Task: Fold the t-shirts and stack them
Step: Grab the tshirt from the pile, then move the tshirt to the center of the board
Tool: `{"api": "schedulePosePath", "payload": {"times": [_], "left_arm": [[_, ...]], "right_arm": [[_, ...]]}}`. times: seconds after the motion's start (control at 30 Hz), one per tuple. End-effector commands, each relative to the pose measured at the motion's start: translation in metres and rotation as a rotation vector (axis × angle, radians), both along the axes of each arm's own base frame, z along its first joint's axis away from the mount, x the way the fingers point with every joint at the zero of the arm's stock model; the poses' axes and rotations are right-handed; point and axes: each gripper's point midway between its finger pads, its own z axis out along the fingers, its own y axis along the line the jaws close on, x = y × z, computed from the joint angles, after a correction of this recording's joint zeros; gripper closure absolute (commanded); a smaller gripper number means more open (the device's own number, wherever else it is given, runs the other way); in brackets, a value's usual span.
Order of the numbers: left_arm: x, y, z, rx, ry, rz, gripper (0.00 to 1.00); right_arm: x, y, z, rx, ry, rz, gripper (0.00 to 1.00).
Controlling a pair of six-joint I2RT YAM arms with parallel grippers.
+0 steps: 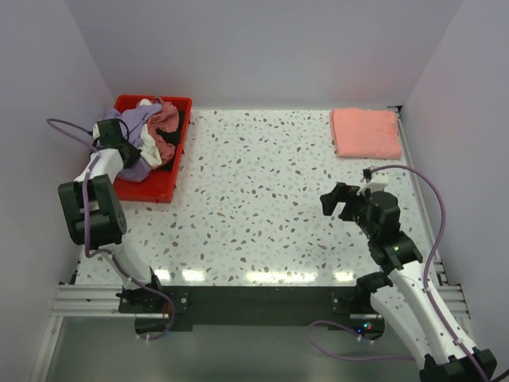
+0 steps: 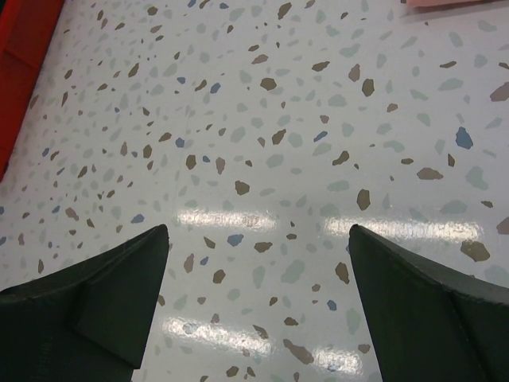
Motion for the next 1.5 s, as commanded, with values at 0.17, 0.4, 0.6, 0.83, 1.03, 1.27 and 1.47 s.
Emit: {"api": "schedulePosePath", "payload": {"times": [0.17,0.4,0.6,0.83,1.03,1.27,1.47], "left_arm": [[-0.007,0.018,0.045,0.063,-0.079,0.08,1.0],[-0.01,0.021,0.112,0.094,-0.191,0.111,1.0],[-0.017,0.016,0.198,0.141,-0.416,0.104,1.0],[-0.032,0.008,0.31,0.237,-0.662,0.061,1.0],[-0.046,-0.016,0.386,0.275,-0.841,-0.057,1.0],[-0.078,-0.079,0.454,0.218,-1.068,-0.323,1.0],[-0.129,-0.139,0.53,0.204,-1.311,-0.555,1.0]], "right_arm": [[0.006,0.006,0.002,0.011,-0.006,0.02,0.01],[0.006,0.007,-0.001,0.01,0.008,0.025,0.01],[0.006,0.007,0.002,0.013,-0.005,0.025,0.01],[0.006,0.01,0.0,0.02,0.003,0.042,0.01],[0.005,0.01,0.001,0.02,-0.002,0.044,0.01],[0.003,0.011,0.006,0.029,-0.023,0.053,0.01],[0.003,0.009,0.011,0.033,-0.054,0.041,0.01]]}}
